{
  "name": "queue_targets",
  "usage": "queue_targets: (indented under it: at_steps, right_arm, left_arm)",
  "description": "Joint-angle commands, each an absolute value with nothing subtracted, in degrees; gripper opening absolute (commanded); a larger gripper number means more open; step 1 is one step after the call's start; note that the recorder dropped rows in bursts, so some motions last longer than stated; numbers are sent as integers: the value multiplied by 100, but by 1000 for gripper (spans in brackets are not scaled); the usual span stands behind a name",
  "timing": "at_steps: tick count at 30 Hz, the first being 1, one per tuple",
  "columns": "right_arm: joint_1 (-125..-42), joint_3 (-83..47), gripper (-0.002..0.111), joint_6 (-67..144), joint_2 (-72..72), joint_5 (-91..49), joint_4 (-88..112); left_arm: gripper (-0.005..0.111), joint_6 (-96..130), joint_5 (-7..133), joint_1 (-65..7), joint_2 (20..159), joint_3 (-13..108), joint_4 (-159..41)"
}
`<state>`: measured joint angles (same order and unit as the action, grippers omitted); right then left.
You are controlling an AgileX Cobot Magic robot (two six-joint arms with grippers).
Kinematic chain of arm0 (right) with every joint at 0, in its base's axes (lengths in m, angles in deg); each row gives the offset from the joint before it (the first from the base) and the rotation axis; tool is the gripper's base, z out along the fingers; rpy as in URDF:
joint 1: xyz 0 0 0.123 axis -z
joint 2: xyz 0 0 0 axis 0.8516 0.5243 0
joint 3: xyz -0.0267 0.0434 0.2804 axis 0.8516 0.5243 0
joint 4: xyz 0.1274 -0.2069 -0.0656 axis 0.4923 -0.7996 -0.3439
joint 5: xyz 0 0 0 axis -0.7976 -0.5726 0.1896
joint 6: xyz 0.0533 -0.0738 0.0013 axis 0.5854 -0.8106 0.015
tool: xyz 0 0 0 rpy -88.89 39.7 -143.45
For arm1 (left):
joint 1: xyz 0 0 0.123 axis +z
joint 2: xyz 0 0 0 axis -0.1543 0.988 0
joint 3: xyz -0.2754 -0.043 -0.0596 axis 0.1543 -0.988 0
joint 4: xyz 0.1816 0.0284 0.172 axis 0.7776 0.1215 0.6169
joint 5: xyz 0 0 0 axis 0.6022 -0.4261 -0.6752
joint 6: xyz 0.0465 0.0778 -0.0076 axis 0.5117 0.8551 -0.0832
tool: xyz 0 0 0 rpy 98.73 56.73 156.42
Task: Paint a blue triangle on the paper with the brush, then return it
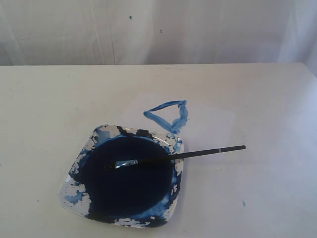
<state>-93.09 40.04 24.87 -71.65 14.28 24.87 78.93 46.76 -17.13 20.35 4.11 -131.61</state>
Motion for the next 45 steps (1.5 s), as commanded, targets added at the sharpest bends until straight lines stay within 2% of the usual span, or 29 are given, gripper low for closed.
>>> queue_targets:
  at_steps: [1, 4, 6, 11, 14, 20, 26, 45]
  right_arm:
    - [-9319, 4011, 0, 2414, -7192, 1367, 2493]
    - [-9319, 4011, 0, 2414, -7192, 1378, 2493]
    - [-9319, 4011, 0, 2414, -7192, 1378, 2493]
    - [-9319, 4011, 0, 2414, -7192, 1378, 2493]
    - [-9319, 4011, 0, 2414, -7192, 1366, 2493]
    - [-9319, 4011, 0, 2414, -7192, 1366, 2493]
    - [-9319, 4011, 0, 2414, -7192, 1378, 2493]
    - [-9319, 4011, 0, 2414, -7192, 1339, 2493]
  left_arm:
    - [0, 7819, 4791, -1702, 1985, 224, -13349]
    - [0, 7383, 5061, -1702, 1985, 57, -13070]
    - [0, 6157, 5506, -1702, 1985, -131, -12075]
    - [0, 1612, 6439, -1702, 1985, -986, -7663]
    - [0, -14, 6467, -1702, 1985, -1321, -6274]
    - [0, 369, 6323, -1702, 1985, -1324, -5993]
    - [0, 1124, 5097, -1702, 1985, -1324, -5726]
    - [0, 1120, 4962, -1702, 1985, -1324, -5726]
